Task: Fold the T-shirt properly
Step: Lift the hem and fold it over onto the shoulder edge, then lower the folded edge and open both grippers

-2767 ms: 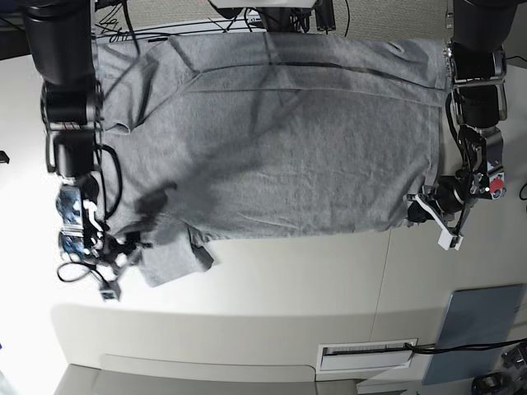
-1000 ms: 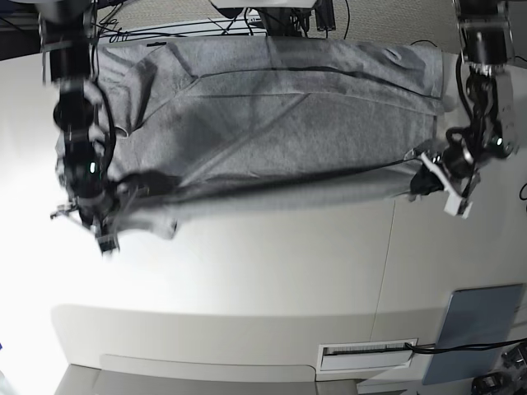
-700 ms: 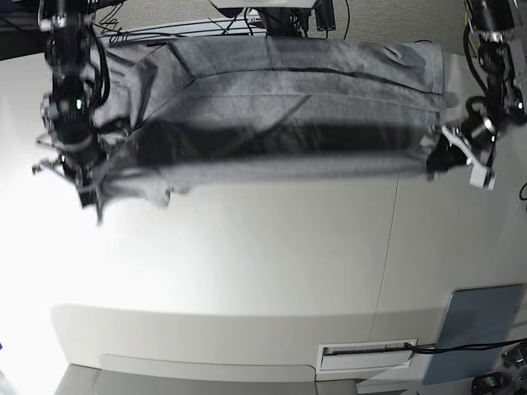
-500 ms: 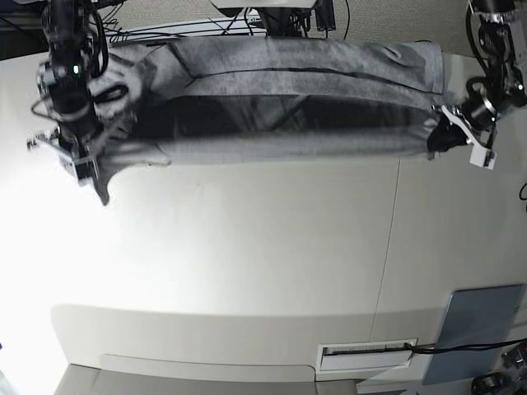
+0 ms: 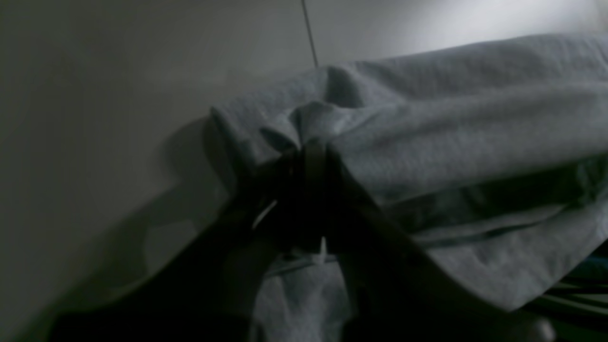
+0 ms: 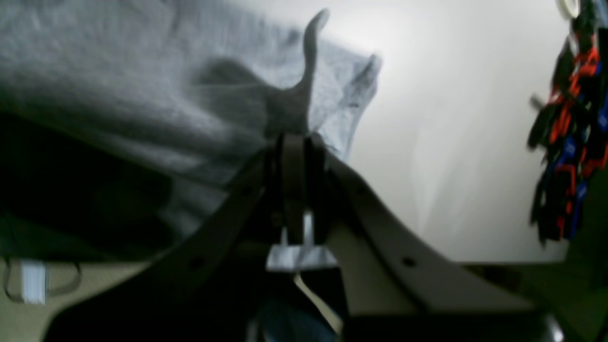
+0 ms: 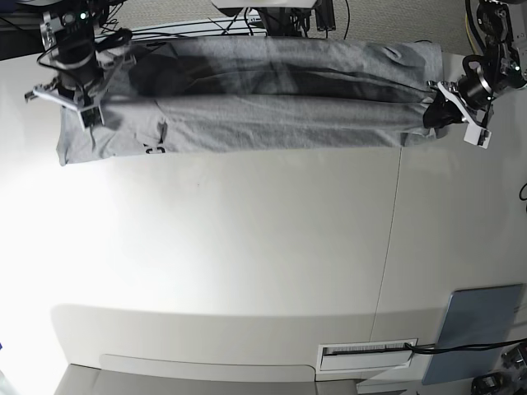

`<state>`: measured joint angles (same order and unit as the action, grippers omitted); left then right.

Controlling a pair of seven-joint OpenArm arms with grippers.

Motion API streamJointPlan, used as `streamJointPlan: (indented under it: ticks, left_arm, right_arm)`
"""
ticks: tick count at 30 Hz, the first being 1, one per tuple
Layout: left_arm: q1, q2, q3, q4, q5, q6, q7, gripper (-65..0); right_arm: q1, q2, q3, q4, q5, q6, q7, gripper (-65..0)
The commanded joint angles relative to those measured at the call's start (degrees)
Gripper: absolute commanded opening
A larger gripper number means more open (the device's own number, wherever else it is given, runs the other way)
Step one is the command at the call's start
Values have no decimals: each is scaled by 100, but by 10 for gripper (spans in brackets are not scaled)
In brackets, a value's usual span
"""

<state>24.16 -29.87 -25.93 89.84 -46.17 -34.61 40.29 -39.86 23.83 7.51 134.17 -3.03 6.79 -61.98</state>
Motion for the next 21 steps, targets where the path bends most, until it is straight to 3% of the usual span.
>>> streamJointPlan:
  ticks: [1,6,14,19,21]
  left_arm:
    - [-4,-129,-52,81,-76,0,-83,-650]
    - [-2,-131,-50,81,260,0,-83,-650]
    - [-4,-131,-50,81,269,0,44,-650]
    - [-4,-144,-50,81,267,0,96,-650]
    - [-4,-144,-50,81,267,0,173,-650]
  right_arm:
    - [-83,74,55,83,-157,-76,28,-650]
    - [-240,74,55,83,-157,-81,-50,-650]
    - [-238,74,55,83,-157,-55,-83,-650]
    - [-238,74,55,83,-157,249,-87,-463]
    - [-238,74,55,83,-157,247,-107,-429]
